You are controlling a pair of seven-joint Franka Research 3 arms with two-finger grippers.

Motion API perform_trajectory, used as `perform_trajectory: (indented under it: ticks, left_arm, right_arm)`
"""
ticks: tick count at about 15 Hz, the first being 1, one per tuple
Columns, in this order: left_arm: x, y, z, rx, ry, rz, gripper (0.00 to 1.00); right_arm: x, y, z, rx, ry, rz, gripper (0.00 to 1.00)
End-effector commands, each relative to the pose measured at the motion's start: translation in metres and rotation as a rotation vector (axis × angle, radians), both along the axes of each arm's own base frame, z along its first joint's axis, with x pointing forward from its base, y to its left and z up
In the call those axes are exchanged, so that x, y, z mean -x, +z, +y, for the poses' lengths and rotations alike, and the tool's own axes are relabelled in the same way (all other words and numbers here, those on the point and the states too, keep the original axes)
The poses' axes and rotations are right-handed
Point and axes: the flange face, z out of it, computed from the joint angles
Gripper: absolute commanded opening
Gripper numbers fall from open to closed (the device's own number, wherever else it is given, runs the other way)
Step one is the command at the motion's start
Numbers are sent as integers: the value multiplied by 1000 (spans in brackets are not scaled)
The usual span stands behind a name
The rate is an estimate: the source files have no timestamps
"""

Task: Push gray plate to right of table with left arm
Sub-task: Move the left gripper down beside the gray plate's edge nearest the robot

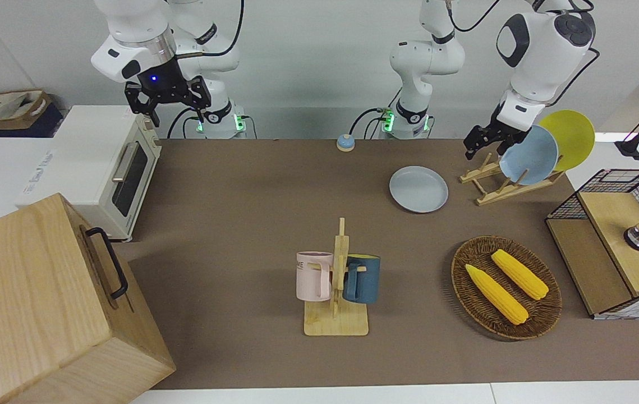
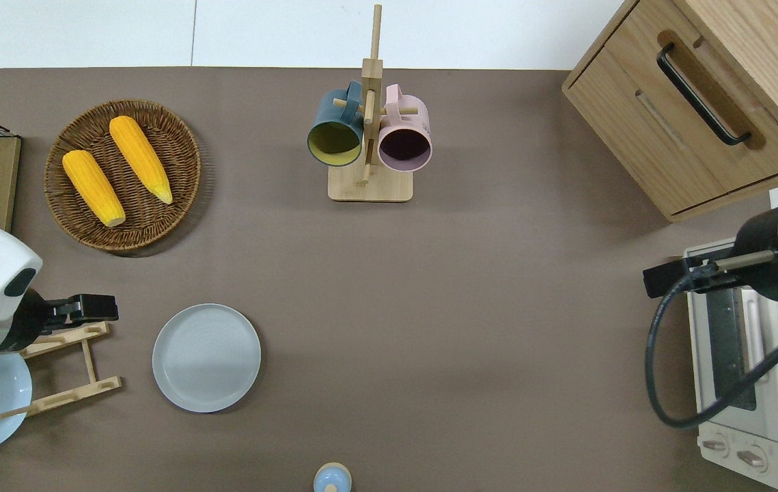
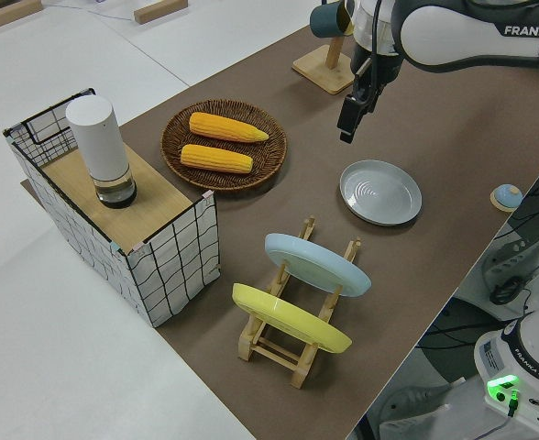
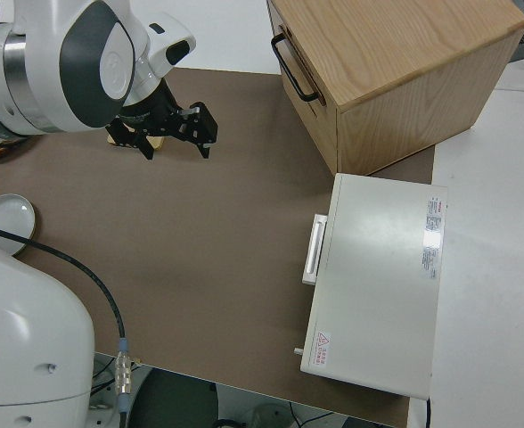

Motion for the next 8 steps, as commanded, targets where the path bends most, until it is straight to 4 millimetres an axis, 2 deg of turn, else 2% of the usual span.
perform_trajectory:
  ticks: [1, 2, 7, 8]
  left_arm:
    - [26, -34, 11, -13, -29, -36, 995]
    - [32, -42, 16, -17, -18, -46, 995]
    - [41, -77, 17, -20, -13, -74, 995]
    - [46, -96, 16, -21, -12, -86, 995]
  right_arm:
    - [3, 4, -1, -2, -15, 4, 983]
    - [3, 4, -1, -4, -15, 5, 983]
    - [3, 4, -2, -4, -17, 5, 983]
    - [3, 4, -1, -4, -15, 5, 983]
